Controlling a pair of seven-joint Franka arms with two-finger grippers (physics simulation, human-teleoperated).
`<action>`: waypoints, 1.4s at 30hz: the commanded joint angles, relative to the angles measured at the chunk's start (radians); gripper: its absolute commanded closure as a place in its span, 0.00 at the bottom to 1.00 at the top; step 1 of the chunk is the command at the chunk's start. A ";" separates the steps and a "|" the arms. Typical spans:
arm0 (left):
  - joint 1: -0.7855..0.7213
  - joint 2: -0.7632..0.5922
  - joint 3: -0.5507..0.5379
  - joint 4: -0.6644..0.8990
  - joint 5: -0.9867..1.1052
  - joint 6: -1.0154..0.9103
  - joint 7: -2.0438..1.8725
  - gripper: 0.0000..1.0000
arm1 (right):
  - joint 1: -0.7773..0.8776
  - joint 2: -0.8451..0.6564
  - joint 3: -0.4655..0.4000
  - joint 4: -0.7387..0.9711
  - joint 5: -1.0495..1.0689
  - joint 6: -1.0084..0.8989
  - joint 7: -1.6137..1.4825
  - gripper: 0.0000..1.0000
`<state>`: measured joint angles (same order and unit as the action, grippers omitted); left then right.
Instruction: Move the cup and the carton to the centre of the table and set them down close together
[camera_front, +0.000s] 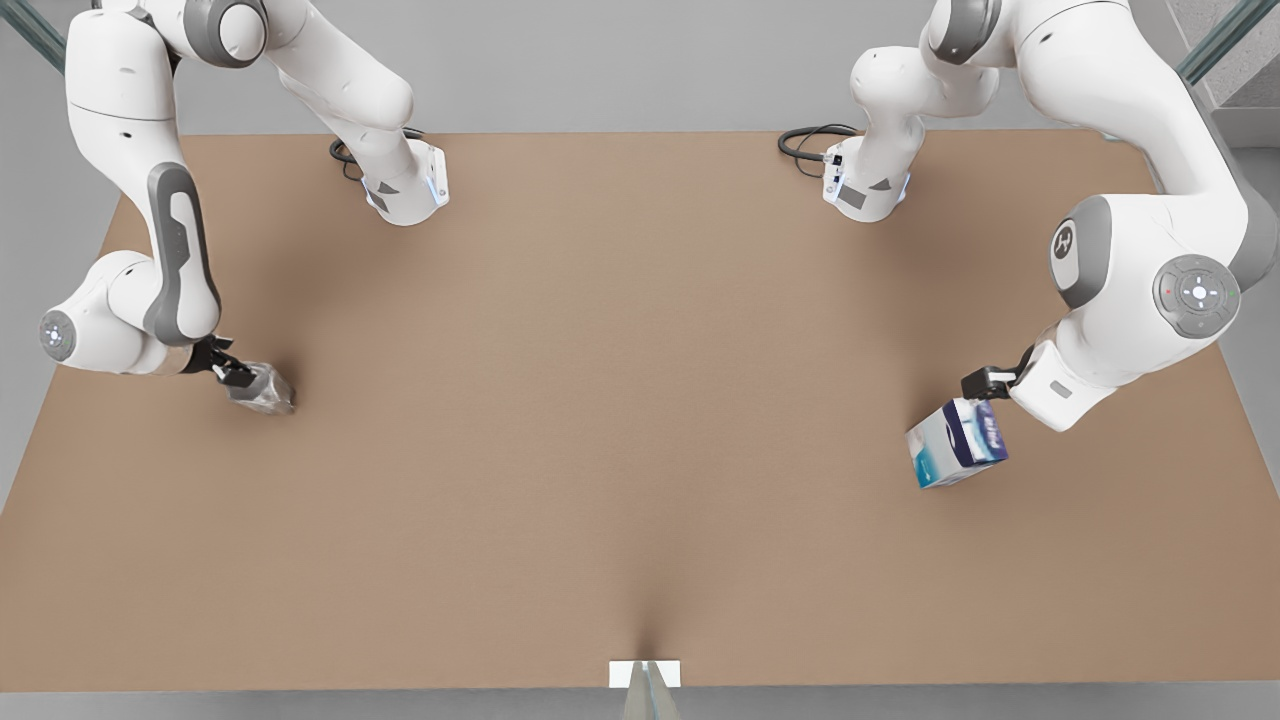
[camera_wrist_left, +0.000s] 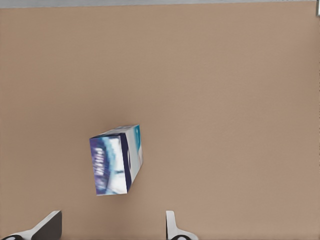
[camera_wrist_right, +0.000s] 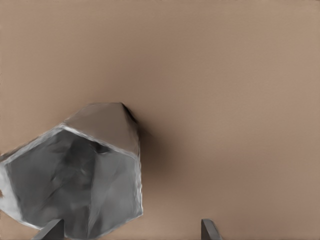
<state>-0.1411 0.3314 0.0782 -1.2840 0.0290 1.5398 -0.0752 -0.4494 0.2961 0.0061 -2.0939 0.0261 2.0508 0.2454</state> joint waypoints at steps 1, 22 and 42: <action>0.000 0.000 0.000 0.000 0.000 0.000 0.000 0.00 | 0.000 0.000 0.000 0.000 0.000 0.000 0.000 0.00; 0.000 0.003 0.002 0.000 0.000 0.002 0.002 0.00 | -0.015 0.115 0.002 0.064 0.031 -0.003 -0.023 0.62; -0.014 0.017 0.002 -0.002 0.002 0.011 0.002 0.00 | -0.055 0.083 0.072 0.072 0.054 -0.035 -0.038 0.79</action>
<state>-0.1547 0.3468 0.0798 -1.2840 0.0298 1.5509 -0.0736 -0.5029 0.3778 0.0811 -2.0205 0.0878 2.0173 0.2035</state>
